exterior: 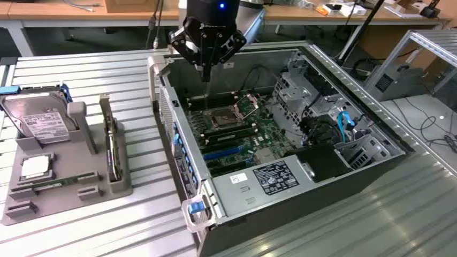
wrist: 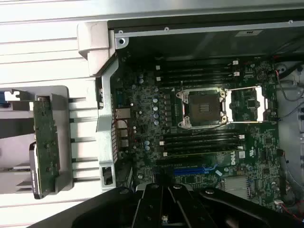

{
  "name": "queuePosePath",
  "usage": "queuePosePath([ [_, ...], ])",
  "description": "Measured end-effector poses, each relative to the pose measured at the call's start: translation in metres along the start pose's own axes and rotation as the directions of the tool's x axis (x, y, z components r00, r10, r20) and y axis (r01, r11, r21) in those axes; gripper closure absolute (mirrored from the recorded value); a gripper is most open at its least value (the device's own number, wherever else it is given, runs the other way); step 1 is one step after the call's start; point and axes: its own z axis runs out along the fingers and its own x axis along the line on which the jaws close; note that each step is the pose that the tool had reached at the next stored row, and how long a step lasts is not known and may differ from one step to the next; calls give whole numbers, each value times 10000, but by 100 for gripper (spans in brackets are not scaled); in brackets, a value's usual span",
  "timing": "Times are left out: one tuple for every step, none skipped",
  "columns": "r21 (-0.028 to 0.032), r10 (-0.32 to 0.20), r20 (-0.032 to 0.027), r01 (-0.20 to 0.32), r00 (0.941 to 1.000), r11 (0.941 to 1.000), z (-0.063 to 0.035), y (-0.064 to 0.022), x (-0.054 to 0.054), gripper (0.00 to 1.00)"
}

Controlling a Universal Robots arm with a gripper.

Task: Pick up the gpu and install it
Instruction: 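Reach for the gpu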

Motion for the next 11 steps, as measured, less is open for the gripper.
queuePosePath([
  [0, 1, 0, -1, 10000, 10000, 0, 0, 8, 89],
  [-1, 1, 1, -1, 10000, 10000, 0, -2, 19, 89],
  [0, 0, 0, 0, 10000, 10000, 0, -2, 27, 89],
  [1, 0, 0, 0, 10000, 10000, -1, -2, 34, 89],
  [0, 0, 0, 0, 10000, 10000, -1, -3, 44, 89],
  [0, 0, 0, 0, 10000, 10000, -1, -4, 58, 89],
  [0, 0, 0, 0, 10000, 10000, -2, -5, 68, 89],
  [0, 0, 0, 0, 10000, 10000, -2, -5, 73, 89],
  [1, 0, 0, 0, 10000, 10000, -2, -6, 76, 89],
  [1, 0, -1, 0, 10000, 10000, -2, -6, 79, 89],
  [0, 0, 0, 0, 10000, 10000, -2, -6, 82, 89],
])
